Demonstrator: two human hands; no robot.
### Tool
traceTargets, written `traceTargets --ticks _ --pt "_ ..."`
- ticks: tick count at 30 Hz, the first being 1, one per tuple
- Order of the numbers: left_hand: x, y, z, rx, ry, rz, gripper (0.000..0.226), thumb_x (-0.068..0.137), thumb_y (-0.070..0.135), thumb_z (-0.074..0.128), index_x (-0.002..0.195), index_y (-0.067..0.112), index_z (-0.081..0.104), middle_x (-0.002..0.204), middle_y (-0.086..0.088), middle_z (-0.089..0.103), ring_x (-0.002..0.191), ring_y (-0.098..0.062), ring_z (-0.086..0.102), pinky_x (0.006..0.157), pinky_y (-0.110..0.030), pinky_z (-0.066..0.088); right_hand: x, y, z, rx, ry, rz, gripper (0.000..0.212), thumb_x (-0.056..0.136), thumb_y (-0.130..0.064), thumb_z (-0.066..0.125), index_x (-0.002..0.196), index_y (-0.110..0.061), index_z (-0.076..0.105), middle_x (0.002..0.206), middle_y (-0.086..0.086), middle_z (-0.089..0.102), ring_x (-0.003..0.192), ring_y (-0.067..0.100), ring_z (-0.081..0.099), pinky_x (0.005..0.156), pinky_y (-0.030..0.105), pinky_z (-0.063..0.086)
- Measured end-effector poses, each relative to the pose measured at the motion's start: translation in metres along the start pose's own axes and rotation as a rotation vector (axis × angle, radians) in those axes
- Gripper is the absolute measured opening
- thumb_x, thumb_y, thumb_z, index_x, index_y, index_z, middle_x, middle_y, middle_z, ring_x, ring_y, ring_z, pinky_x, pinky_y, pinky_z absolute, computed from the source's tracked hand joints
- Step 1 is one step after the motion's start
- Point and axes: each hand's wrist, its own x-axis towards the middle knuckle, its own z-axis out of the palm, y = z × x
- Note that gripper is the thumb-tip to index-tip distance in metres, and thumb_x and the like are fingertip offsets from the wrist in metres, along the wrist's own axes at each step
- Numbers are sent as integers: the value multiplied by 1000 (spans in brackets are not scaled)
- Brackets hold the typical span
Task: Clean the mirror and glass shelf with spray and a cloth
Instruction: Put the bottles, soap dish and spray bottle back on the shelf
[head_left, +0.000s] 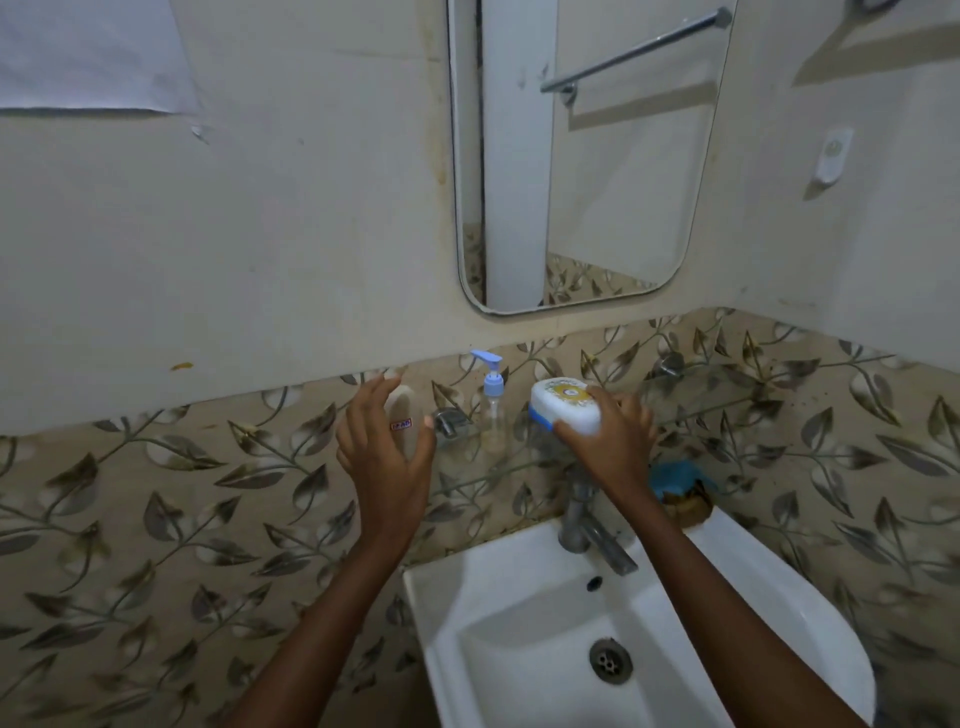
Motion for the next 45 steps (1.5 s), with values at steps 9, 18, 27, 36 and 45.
traceTargets --ticks 9,18,27,36,45 --pt "4 -5 0 -121 12 -3 49 89 40 38 129 13 45 135 -11 46 128 -26 37 106 -35 25 -11 31 3 137 160 -45 63 85 -44 58 138 -18 36 137 13 42 126 31 40 102 47 34" --pt "12 -9 -1 -169 17 -18 44 92 32 39 129 12 45 133 -12 46 127 -27 38 110 -42 28 8 126 30 425 -148 600 11 85 0 58 96 1 62 89 12 58 90 29 52 76 33 40" --pt "11 -15 -5 -179 11 7 42 92 36 38 129 17 45 132 -4 46 127 -21 39 109 -49 30 40 136 68 517 -227 633 32 87 -3 58 117 7 53 74 8 53 69 21 48 55 26 37" --pt "17 -6 -1 -212 -21 -2 43 88 41 37 126 23 45 129 6 44 126 -19 38 104 -13 24 27 156 62 481 -154 580 30 86 4 58 113 16 55 92 15 59 77 25 52 59 25 49" --pt "35 24 1 -219 2 111 37 85 13 46 122 15 49 129 -5 51 124 -23 42 110 -41 26 -24 196 -12 617 34 673 46 78 -4 71 119 8 55 116 27 60 103 40 57 82 49 51"
